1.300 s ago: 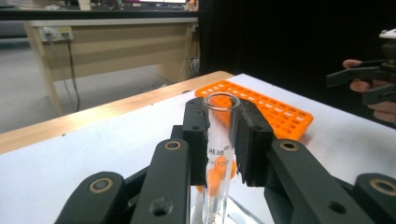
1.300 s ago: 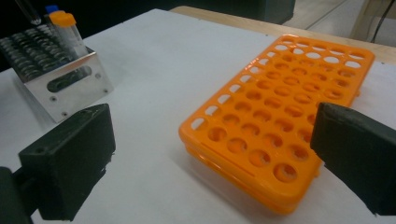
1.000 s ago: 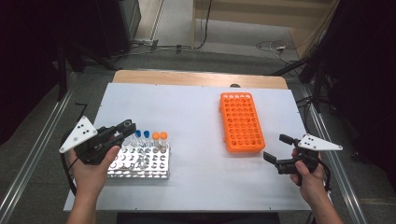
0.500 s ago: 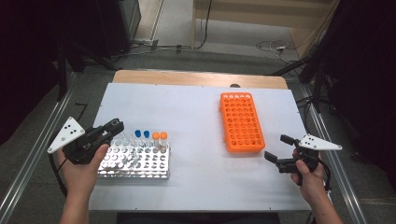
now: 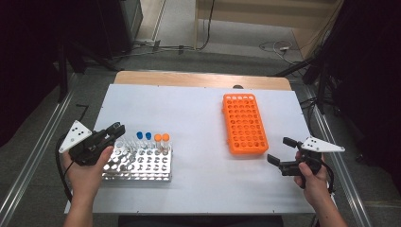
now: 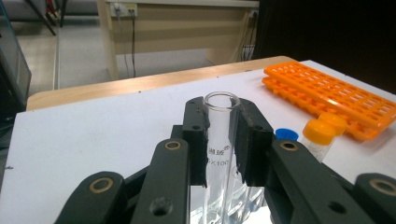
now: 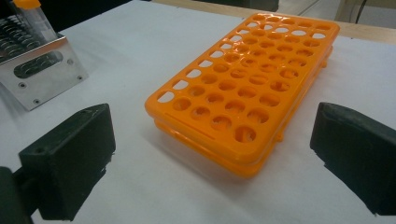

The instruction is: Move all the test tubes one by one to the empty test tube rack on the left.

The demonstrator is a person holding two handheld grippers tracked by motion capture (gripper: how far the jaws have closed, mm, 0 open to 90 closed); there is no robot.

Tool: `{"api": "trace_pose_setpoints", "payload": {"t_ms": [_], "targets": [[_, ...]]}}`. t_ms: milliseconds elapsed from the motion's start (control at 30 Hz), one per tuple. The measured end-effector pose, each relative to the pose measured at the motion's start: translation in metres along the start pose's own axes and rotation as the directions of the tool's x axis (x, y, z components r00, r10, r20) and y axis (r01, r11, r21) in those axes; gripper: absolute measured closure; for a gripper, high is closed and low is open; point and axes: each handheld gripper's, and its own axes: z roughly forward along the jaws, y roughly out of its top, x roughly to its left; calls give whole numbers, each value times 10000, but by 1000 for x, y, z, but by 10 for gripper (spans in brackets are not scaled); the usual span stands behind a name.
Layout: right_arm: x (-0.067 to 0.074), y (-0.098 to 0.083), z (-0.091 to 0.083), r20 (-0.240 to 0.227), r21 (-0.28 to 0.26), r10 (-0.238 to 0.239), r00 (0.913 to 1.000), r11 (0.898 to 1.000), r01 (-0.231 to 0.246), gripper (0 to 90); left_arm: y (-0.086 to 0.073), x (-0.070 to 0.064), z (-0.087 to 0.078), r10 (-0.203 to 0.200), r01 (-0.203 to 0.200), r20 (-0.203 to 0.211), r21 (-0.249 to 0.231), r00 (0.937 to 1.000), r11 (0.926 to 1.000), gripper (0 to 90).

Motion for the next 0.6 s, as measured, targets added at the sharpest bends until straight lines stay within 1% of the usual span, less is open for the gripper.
{"api": "trace_pose_setpoints", "payload": {"t_ms": [67,267,367,467,500,600], "targets": [[0,0,0,-19,23,-13,10000,10000,13,0,-2,0,1,3,-3,9,48,10000,10000,762],[0,-1,1,-31,48,-12,10000,10000,12,0,-5,-1,5,189,-186,-80,387,9998,9991,762],[0,-1,1,-24,89,9,10000,10000,-9,0,-7,-1,7,145,-141,-85,467,9999,9988,762],[0,-2,2,-45,93,-11,10000,10000,11,0,-9,-2,8,204,-194,-134,676,9997,9975,762],[0,-2,2,-50,89,-10,10000,10000,11,0,-9,-2,9,153,-142,-129,771,9998,9969,762],[0,-2,2,-41,98,-2,10000,10000,3,0,-7,-2,9,166,-146,-180,1060,9997,9943,761]]}}
